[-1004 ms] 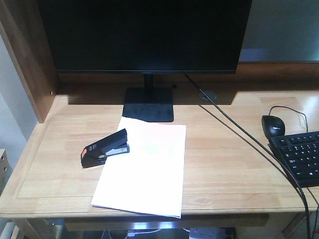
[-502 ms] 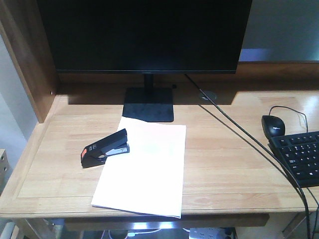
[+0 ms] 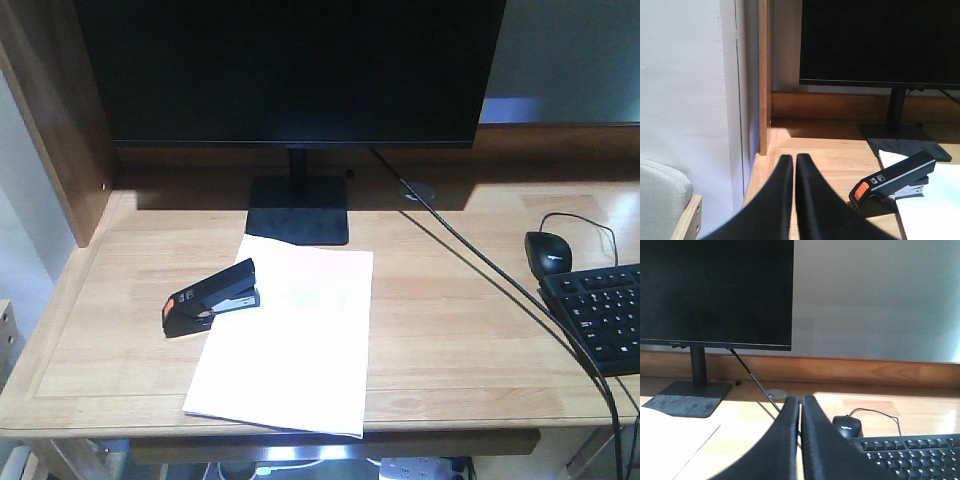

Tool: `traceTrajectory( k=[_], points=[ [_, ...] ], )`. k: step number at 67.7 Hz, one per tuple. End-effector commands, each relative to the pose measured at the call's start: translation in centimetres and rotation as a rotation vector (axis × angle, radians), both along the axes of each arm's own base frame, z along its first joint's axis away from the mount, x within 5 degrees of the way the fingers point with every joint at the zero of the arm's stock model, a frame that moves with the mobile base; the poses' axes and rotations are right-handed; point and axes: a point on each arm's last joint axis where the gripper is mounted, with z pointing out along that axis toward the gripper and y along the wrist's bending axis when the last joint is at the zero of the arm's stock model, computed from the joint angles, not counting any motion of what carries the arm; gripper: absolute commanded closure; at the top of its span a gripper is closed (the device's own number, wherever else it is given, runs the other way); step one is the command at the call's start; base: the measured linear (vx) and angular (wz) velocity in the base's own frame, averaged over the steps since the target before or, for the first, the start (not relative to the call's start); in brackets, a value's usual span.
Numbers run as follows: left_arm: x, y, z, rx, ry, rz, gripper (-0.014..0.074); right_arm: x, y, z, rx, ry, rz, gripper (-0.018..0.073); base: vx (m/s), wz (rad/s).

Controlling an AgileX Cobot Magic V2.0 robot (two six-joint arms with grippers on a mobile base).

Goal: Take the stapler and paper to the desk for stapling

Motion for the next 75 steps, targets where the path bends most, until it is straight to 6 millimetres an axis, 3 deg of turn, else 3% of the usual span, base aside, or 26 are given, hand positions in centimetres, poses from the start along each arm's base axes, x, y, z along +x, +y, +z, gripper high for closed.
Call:
traceTrajectory(
  k=[1, 75],
  points=[
    [-0.07, -0.02, 0.35, -0.014, -0.075, -0.003, 0.0603, -0.11, -0.01, 0.52, -0.008, -0.076, -0.005, 0.0569, 0.0, 0.0],
    [-0.07, -0.02, 0.35, -0.014, -0.075, -0.003, 0.0603, -0.11, -0.01, 0.52, -0.008, -0.076, -0.005, 0.0569, 0.0, 0.0]
  ],
)
